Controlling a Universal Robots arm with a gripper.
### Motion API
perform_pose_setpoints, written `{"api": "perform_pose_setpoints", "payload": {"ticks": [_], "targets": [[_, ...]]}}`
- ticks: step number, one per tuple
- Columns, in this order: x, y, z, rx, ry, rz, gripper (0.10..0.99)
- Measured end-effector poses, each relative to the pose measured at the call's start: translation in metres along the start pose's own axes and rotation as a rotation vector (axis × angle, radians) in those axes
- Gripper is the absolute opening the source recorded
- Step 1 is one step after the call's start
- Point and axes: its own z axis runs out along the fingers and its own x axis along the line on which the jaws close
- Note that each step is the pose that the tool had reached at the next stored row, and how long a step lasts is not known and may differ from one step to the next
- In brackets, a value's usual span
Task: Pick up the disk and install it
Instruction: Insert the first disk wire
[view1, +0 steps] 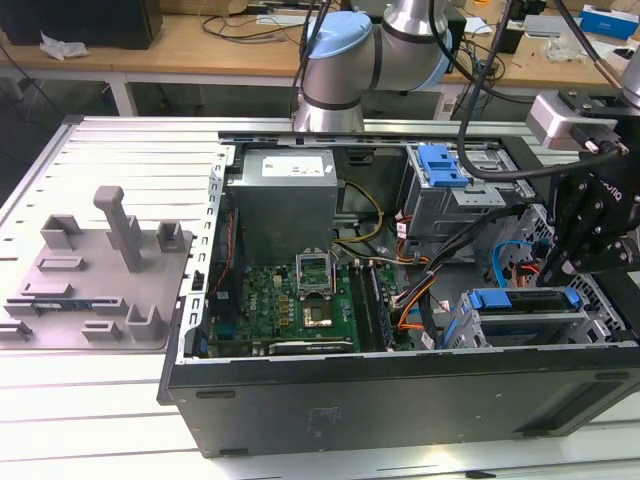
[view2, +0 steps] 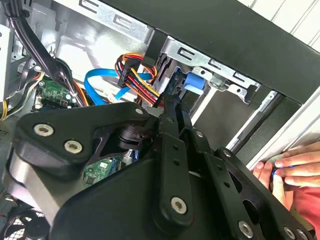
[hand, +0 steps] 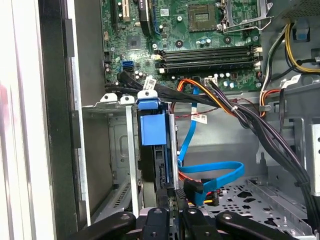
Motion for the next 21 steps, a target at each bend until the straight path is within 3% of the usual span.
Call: {"api": "perform_pose_setpoints", "payload": {"ticks": [7, 9, 10, 11, 14, 16, 21], "targets": [[-0.0033, 0.0002, -0.0001, 0.000, -0.0025, 0.005, 0.169], [-0.0022, 0.0001, -0.0002, -0.001, -0.0220, 0.005, 0.169], [0.0006, -0.0001, 0.0001, -0.002, -0.0471, 0.005, 0.169], [0.0028, -0.0003, 0.0002, -0.003, -0.0543, 0.005, 0.169], [0.0072, -0.0012, 0.0002, -0.005, -0.0545, 0.005, 0.169], [0.0074, -0.0018, -0.0004, -0.007, -0.0492, 0.006, 0.169], [0.0073, -0.0019, -0.0004, -0.007, -0.0490, 0.006, 0.169]]}}
